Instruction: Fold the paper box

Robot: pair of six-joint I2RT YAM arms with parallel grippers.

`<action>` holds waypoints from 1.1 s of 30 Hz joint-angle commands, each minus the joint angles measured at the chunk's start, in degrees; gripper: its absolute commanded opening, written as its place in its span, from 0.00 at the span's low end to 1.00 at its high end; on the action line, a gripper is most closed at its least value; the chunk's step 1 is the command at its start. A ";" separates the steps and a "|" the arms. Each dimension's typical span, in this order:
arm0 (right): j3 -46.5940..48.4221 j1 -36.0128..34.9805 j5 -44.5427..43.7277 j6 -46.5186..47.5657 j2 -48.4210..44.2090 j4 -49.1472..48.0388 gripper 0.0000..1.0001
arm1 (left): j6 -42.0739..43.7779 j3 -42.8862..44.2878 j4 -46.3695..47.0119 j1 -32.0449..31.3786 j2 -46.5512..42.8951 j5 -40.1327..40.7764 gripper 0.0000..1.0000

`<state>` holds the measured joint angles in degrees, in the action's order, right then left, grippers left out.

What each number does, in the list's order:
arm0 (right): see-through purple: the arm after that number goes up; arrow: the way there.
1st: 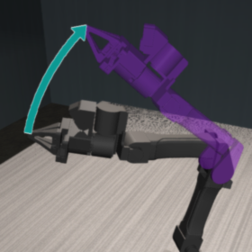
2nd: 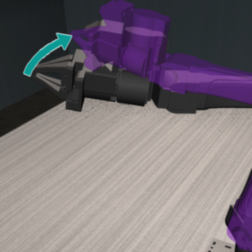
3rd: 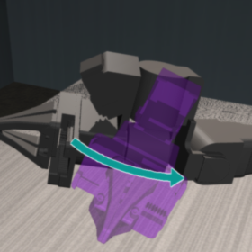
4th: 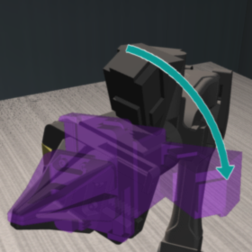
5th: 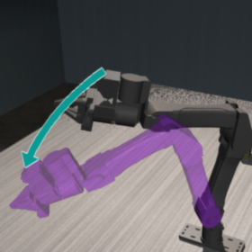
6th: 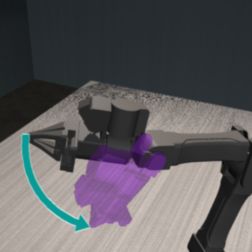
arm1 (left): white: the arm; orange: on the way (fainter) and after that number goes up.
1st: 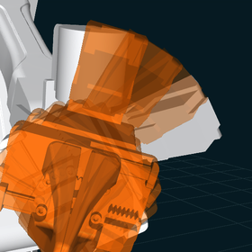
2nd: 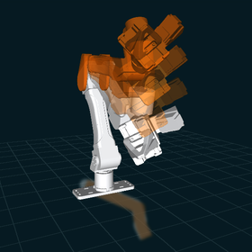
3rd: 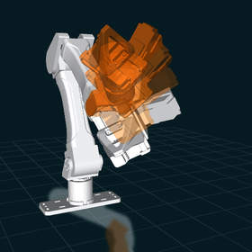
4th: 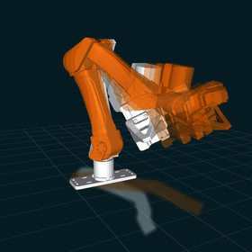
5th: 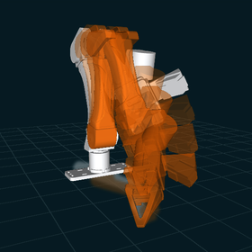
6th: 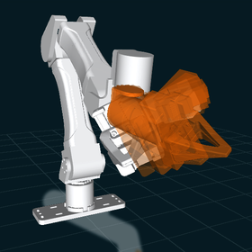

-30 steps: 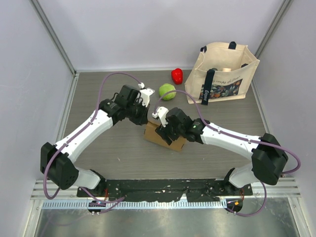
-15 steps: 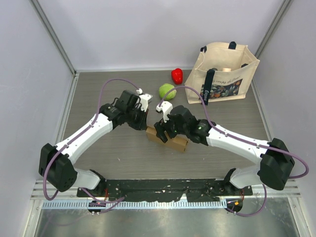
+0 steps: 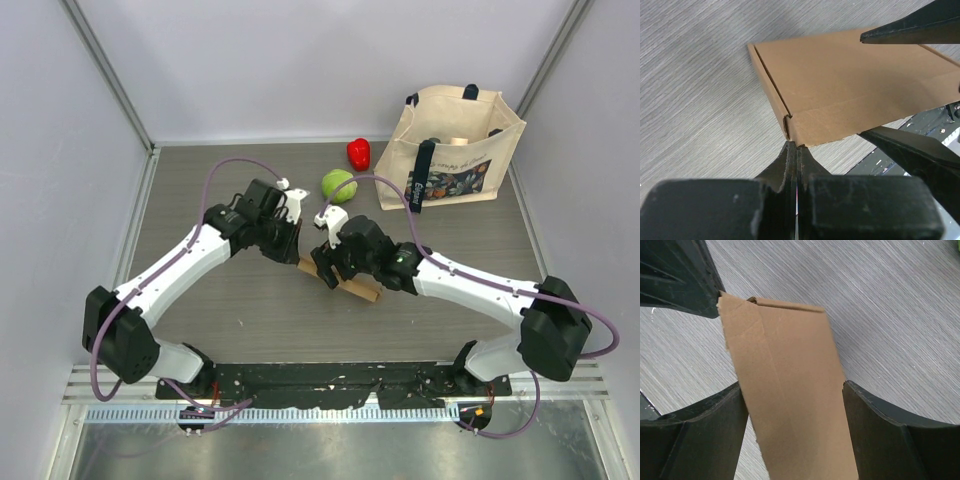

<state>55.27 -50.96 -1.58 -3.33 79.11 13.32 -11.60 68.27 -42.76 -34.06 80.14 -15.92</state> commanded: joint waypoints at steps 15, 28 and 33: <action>1.25 2.26 0.79 -2.03 1.92 -2.69 0.71 | -1.50 3.10 -0.04 -0.21 3.80 -2.53 0.00; 3.09 7.54 5.98 -6.33 6.49 -2.69 0.40 | -5.72 2.66 5.49 -0.21 7.13 -0.61 0.00; 4.41 9.64 7.91 -7.83 8.51 -2.60 0.37 | -6.95 3.80 7.34 -0.21 9.16 1.24 0.00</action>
<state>57.49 -43.59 5.13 -7.70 85.62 11.16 -16.64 70.37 -37.69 -34.00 87.77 -14.83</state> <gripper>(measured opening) 0.404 0.010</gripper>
